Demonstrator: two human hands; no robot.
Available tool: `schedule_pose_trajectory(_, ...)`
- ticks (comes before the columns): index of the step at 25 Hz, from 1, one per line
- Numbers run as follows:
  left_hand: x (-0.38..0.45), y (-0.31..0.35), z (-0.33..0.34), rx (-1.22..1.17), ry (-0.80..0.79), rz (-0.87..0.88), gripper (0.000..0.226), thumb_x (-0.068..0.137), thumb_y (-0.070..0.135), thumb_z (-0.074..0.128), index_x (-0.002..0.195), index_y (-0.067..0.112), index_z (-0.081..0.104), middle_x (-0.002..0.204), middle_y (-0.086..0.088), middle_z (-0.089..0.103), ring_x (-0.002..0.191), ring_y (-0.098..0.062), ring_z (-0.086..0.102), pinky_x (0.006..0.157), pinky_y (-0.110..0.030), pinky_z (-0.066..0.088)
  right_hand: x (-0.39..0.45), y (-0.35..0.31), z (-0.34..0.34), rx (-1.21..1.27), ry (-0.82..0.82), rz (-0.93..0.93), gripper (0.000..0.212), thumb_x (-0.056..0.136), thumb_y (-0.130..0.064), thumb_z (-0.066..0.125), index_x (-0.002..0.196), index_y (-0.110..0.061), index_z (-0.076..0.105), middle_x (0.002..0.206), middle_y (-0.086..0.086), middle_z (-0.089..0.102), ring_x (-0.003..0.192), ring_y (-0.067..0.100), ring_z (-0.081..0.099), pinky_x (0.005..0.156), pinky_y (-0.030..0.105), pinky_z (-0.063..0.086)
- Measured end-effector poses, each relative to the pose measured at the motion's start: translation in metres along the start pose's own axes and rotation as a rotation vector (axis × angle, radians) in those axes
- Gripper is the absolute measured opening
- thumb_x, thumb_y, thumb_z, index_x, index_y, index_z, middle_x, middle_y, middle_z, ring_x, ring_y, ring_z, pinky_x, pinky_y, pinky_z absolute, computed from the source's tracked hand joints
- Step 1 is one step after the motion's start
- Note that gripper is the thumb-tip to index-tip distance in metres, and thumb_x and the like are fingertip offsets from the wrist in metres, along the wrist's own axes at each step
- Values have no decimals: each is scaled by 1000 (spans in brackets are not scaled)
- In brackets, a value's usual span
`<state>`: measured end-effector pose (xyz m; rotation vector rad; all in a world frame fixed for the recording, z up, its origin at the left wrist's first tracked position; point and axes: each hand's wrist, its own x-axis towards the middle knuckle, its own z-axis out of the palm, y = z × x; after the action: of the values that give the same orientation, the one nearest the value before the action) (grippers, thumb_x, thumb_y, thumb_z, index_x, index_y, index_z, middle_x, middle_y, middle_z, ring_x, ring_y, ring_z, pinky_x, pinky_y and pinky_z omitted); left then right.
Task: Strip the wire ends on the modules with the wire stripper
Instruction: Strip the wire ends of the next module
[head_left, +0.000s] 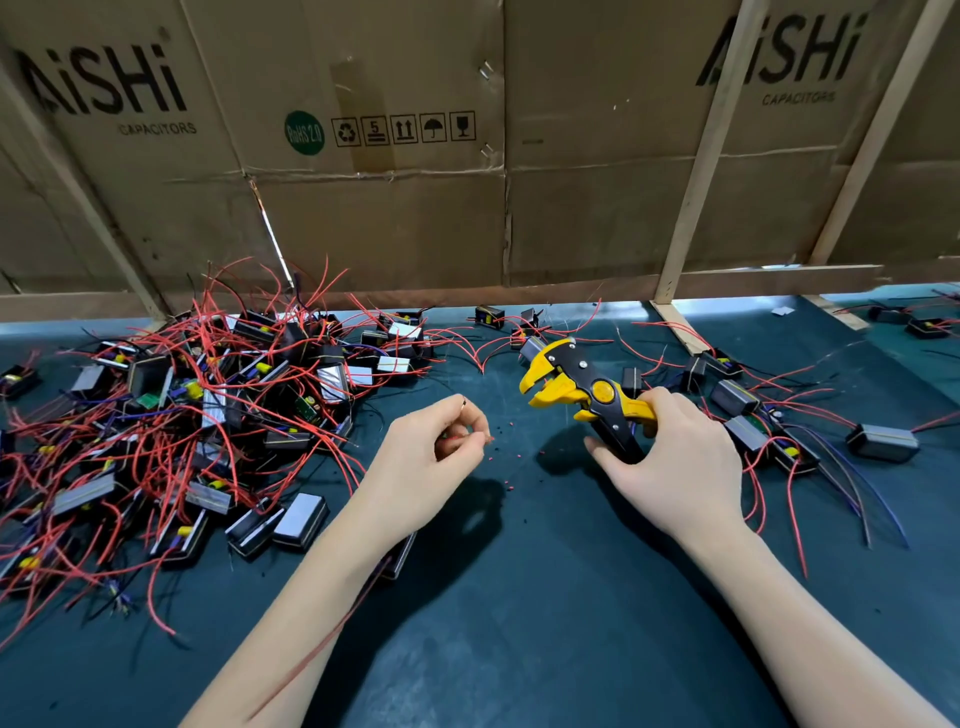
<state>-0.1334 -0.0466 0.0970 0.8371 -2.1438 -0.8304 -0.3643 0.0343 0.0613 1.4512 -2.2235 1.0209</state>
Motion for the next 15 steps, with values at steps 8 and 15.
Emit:
schedule_pose_trajectory(8,4,-9,3,-179,40,-52,10,85,12,75,76,17,74,52,11,21,50,-8,20,49,-14,18,0,0,1,-17,-16,-3,47,67,-52,78,89,-16,58,80,-1,60,79,30,61,70,37,46)
schedule_pose_trajectory(15,5,-16,8,-318,-109,-229,31,88,35,70,115,24,59,52,8,47,51,-10,39,53,-16,35,-1,0,0,-26,-33,-5,48,67,-53,77,92,-15,59,81,-1,59,81,29,61,72,39,47)
